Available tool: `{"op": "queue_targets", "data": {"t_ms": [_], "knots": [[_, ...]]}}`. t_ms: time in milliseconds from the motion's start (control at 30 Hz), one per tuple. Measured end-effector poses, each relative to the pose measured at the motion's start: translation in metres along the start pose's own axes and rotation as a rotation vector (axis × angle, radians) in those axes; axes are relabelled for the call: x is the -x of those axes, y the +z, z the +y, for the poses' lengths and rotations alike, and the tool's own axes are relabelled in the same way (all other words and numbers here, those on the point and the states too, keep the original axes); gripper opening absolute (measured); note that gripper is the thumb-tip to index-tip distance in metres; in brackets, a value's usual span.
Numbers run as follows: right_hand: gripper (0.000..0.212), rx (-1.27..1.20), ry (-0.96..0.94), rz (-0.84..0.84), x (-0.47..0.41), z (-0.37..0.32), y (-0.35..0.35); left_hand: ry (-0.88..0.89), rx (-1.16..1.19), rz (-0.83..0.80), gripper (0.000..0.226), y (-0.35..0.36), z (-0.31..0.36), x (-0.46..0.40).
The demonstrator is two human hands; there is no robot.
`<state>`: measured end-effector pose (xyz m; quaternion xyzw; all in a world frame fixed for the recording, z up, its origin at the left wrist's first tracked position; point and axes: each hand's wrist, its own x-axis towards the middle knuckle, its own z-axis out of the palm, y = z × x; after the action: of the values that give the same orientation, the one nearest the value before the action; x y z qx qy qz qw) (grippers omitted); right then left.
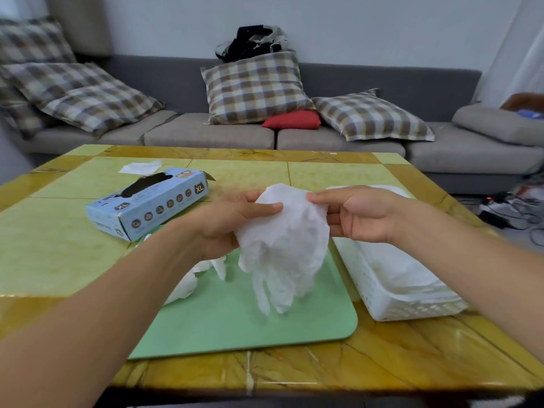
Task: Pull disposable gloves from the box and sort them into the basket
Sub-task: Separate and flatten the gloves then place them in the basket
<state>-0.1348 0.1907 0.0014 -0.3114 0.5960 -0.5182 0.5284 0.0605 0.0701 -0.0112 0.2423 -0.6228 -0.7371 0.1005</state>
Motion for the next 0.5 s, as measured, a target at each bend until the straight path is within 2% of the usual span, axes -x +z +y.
{"op": "queue_targets", "data": {"t_ms": [67,167,267,333,467,500], "knots": [[0.027,-0.034,0.001,-0.013,0.001,0.004,-0.008,-0.063,0.014,-0.064,0.037,-0.004,0.001,0.003],[0.016,-0.073,0.013,-0.055,0.008,0.003,-0.008,-0.135,0.047,-0.127,0.036,-0.003,0.005,0.008],[0.035,-0.024,0.111,-0.09,0.008,0.006,-0.008,-0.139,-0.024,-0.088,0.037,0.006,0.006,0.004],[0.045,0.015,0.172,-0.084,0.003,0.011,-0.008,-0.146,-0.096,-0.012,0.03,0.01,0.002,-0.003],[0.016,0.122,0.13,0.013,-0.013,0.013,-0.001,-0.127,-0.303,0.184,0.021,0.006,-0.008,-0.022],[0.017,0.148,0.07,0.061,-0.017,0.01,0.003,-0.078,-0.315,0.233,0.022,0.004,-0.007,-0.026]]}}
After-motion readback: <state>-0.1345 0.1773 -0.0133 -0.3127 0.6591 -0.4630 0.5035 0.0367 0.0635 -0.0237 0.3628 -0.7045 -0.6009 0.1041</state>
